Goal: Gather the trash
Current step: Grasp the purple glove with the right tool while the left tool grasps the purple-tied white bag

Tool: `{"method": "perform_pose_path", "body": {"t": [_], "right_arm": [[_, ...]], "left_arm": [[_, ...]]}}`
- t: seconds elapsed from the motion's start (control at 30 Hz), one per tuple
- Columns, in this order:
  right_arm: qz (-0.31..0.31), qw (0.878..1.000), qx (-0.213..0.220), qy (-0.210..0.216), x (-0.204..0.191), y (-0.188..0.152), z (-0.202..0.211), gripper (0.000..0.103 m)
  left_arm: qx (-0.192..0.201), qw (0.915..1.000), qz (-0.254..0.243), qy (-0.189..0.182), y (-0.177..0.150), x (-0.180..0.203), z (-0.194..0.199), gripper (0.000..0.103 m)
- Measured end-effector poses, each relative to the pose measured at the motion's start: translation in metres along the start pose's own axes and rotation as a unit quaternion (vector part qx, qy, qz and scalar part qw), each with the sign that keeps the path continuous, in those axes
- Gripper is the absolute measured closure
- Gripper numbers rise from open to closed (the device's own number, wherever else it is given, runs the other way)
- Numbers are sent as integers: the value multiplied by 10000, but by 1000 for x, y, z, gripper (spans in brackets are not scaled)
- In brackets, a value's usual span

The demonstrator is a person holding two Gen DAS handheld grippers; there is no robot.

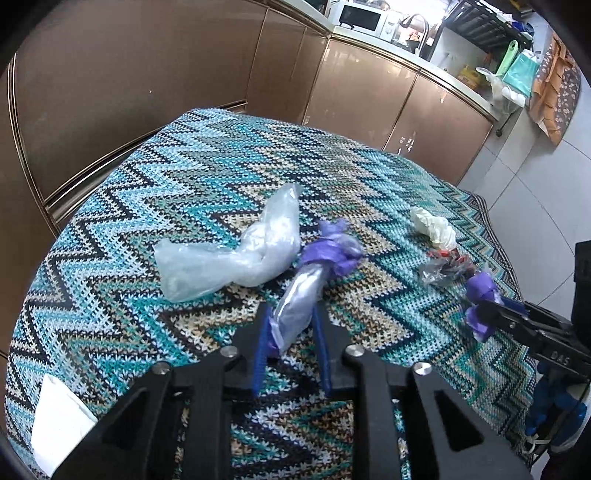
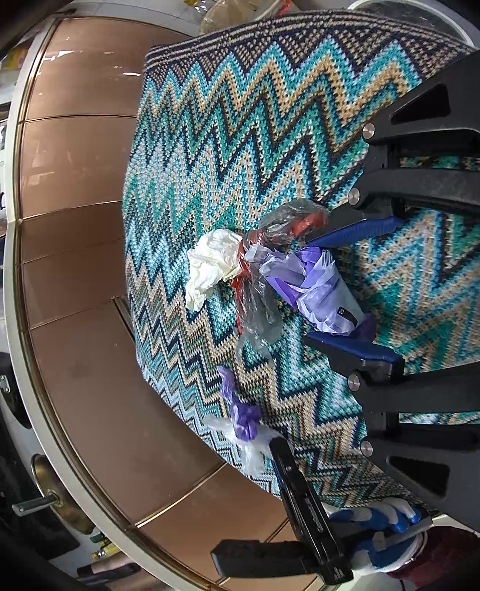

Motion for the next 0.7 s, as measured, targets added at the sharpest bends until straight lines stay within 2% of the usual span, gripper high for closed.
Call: {"method": "perform_pose_path", "body": {"t": [0.13,0.43,0.57,0.7], "right_arm": [[37,9999,93,-2,0,-6,19,57],[50,9992,386,-96,-5,-26,72,57],[-15,9982,576,-158,-2,-36,98,57],[-183,9960,827,-271,14,-46,129,57]], "left_arm": [[117,9999,-55,-19,-2,8,12,93],[460,9984,-323,-100,-5,34,65,93],[555,9966,-574,-183,-8,59,86,93],[611,9927,-954,-409,-9,103,100,93]]}}
Point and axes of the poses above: each gripper's, at about its wrist camera, not at the fingertips, and z roughly against the way its jaws point, x to its right, y to its top, the point moved 6 cm from there along -z, roughly the way its jaws point, and after that the axes turned 2 degrees about -x, right-handed, at the moved point
